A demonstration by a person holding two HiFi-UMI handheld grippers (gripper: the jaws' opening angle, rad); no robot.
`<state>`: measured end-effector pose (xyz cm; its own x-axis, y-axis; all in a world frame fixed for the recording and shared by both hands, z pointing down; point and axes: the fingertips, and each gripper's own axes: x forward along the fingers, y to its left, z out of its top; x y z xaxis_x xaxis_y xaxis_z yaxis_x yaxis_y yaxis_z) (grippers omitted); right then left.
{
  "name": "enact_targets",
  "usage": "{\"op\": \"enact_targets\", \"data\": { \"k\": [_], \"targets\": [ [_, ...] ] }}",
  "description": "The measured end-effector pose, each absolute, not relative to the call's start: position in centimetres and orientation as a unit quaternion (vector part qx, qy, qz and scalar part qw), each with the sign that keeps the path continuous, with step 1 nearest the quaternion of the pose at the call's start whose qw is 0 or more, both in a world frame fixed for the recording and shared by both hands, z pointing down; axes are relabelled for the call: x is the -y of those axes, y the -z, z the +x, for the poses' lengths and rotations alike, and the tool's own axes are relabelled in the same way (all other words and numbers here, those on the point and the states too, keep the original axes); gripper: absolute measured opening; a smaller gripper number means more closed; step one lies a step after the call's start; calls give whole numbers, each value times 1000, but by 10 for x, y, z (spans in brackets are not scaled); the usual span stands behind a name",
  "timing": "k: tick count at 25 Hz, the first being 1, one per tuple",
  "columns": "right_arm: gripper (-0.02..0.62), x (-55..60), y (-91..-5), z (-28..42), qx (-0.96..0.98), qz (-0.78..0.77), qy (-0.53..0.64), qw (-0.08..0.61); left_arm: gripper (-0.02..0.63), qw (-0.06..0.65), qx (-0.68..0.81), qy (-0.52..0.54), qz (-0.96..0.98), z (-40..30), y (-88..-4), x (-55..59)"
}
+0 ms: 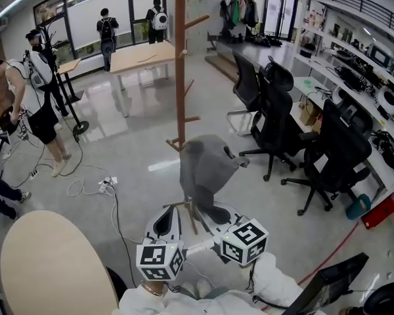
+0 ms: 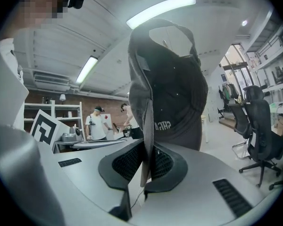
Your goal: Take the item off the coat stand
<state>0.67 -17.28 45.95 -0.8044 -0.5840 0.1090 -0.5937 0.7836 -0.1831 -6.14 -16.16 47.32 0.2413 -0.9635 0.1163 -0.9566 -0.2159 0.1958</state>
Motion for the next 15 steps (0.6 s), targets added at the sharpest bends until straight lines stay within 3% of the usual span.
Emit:
{"op": "enact_targets", "data": {
  "k": [15],
  "targets": [
    [23, 190, -450, 14, 939, 331, -99, 6, 0, 83, 608, 23, 790, -53, -450, 174]
  ]
}}
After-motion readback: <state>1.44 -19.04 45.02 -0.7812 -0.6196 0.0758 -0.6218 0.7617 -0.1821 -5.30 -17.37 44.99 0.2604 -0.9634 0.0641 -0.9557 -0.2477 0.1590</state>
